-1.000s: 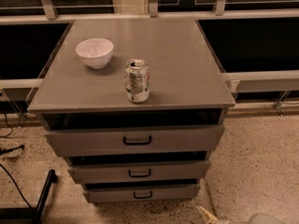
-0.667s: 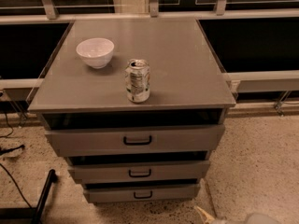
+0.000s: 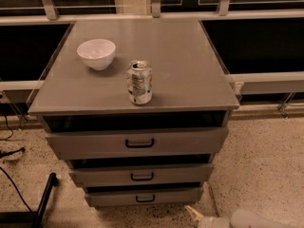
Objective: Open bottom drawer
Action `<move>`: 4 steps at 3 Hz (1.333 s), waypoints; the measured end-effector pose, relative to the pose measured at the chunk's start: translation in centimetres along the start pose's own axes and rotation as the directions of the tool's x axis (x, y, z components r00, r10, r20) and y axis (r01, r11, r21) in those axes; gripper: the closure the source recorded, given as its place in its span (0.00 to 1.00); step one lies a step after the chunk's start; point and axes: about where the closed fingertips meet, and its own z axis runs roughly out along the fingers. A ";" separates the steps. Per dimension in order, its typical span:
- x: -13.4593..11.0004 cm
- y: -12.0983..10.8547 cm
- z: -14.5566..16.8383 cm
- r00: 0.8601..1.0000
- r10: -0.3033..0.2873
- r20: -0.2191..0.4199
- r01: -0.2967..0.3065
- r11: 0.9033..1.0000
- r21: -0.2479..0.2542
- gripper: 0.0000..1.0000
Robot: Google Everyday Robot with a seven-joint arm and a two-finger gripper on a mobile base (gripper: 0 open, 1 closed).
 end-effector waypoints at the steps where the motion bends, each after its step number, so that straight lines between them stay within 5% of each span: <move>1: 1.1 -2.4 4.8 0.999 -0.038 0.033 0.037 0.999 0.029 0.00; 3: 1.4 -2.3 4.8 0.998 -0.063 -0.011 0.063 0.997 0.045 0.00; 4: 2.3 -3.0 5.4 0.978 -0.155 -0.138 0.165 0.984 0.067 0.00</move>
Offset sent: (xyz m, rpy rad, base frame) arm 0.0454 0.0260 -0.0545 0.0309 -0.0890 0.0006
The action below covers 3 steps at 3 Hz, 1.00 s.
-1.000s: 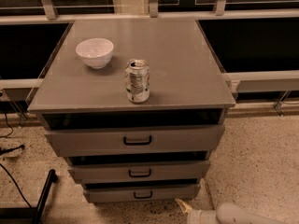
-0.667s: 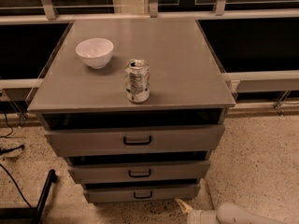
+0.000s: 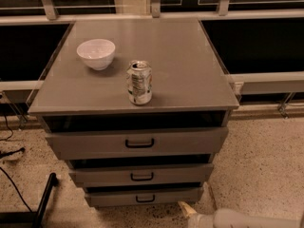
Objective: Open bottom drawer
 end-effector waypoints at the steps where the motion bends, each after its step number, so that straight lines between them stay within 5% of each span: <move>1: 0.5 -1.6 1.2 0.993 -0.073 -0.089 0.077 0.996 0.037 0.00; 3: 0.8 -2.7 2.0 0.990 -0.102 -0.099 0.107 0.993 0.046 0.00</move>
Offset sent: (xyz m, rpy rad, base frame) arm 0.0113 0.0011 -0.0066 -0.0757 -0.0473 0.0170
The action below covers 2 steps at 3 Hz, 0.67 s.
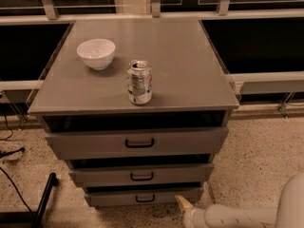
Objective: Open bottom drawer
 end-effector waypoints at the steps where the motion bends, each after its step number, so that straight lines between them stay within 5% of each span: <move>1: 0.1 -1.1 0.8 1.000 -0.024 -0.005 0.024 1.000 0.007 0.00; 2: 0.8 -2.8 2.1 0.999 -0.038 -0.025 0.038 0.999 0.018 0.00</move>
Offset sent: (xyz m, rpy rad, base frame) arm 0.0491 0.0027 -0.0128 -0.0472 -0.0539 0.0168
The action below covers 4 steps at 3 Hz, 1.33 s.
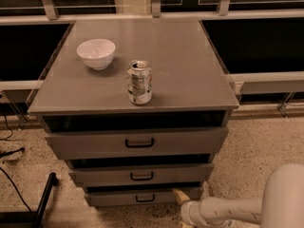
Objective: Open bottom drawer
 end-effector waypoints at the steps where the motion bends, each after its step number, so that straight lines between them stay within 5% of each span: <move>1: 0.6 -0.9 0.7 1.000 0.002 -0.016 -0.002 1.000 0.005 0.00; 4: 3.9 -3.4 2.7 0.984 0.127 -0.122 -0.132 0.991 -0.037 0.00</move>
Offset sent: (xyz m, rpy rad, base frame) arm 0.0402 -0.0187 -0.0190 -0.0809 0.0236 -0.0962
